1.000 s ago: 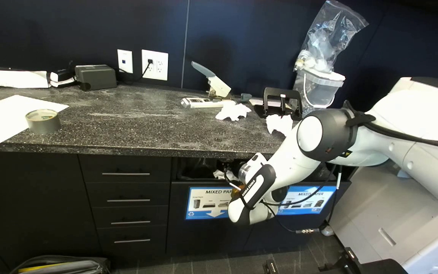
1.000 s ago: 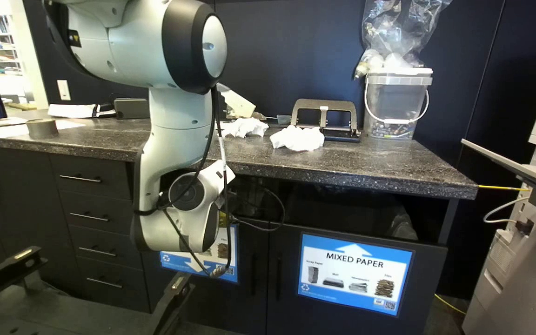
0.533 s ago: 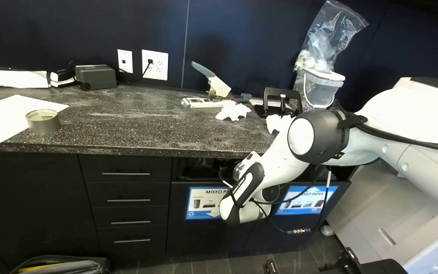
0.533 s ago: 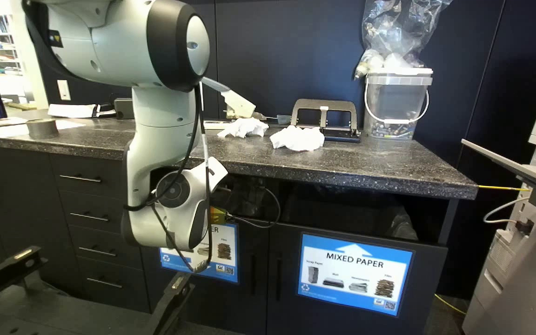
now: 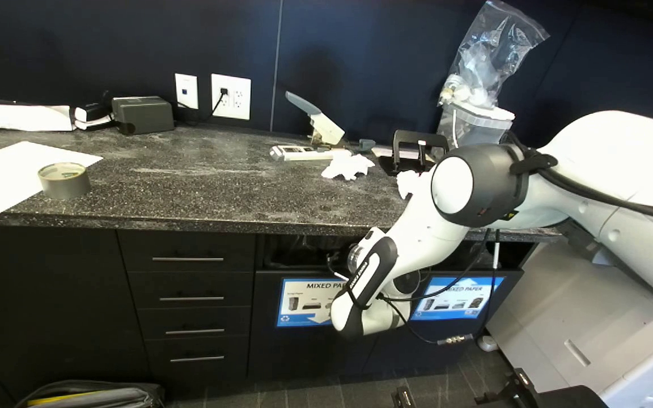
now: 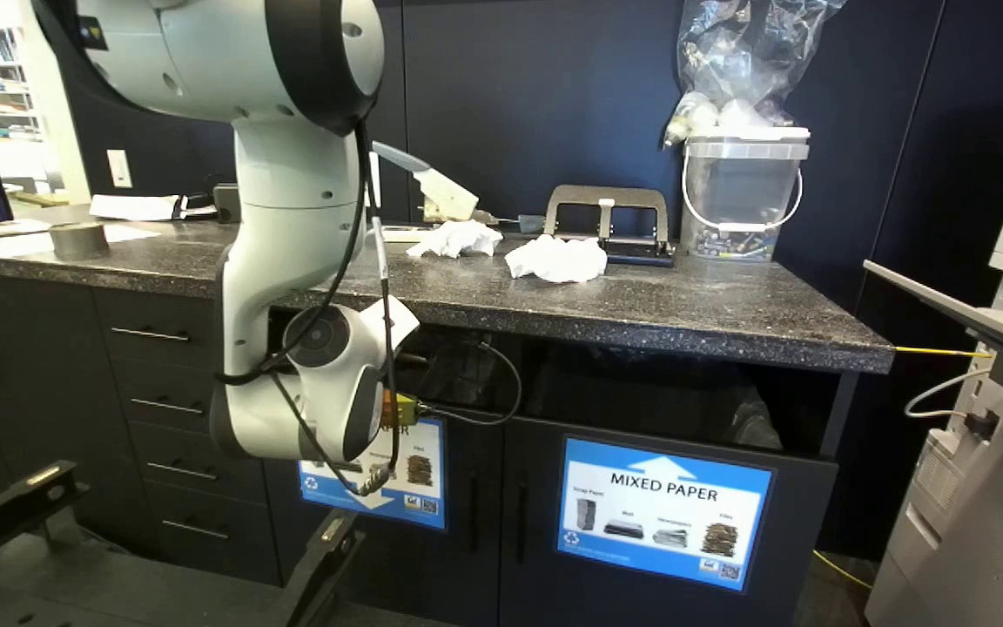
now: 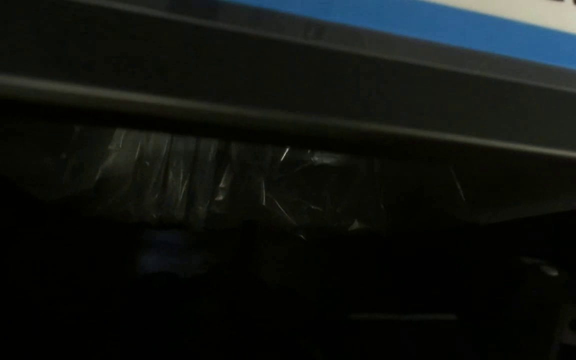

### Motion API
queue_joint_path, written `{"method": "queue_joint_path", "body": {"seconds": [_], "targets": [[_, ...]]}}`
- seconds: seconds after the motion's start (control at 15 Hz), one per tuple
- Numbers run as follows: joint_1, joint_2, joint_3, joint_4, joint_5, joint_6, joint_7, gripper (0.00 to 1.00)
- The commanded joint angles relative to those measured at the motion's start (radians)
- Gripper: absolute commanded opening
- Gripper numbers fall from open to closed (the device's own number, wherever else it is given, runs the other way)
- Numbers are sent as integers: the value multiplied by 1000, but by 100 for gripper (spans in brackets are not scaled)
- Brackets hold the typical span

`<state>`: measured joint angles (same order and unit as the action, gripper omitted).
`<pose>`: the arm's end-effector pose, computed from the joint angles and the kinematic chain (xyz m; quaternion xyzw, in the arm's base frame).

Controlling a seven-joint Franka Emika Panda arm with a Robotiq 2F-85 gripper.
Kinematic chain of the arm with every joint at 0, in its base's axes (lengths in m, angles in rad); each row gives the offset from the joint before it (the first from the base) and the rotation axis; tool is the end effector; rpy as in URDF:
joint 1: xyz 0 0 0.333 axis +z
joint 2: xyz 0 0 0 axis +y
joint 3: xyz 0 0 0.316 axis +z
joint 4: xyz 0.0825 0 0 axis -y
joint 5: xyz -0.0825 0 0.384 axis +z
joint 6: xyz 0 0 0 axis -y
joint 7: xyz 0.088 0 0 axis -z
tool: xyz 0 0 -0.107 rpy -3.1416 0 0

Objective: Put two papers in the bin to the right and two in the left

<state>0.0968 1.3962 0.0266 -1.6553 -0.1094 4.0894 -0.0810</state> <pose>0.5728 0.0835 -0.0464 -0.8591 -0.1220 -0.4955 0.0391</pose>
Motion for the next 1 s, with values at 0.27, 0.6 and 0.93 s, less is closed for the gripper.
{"method": "queue_joint_path", "body": {"seconds": [0.27,0.6,0.93], "targets": [[152,-326,-16,-414,364,-134,-78,100],[366,-578,-52,-635,756,-394,-127,100],[596,-826,-153,-746,1142,-806,-299,100]]}}
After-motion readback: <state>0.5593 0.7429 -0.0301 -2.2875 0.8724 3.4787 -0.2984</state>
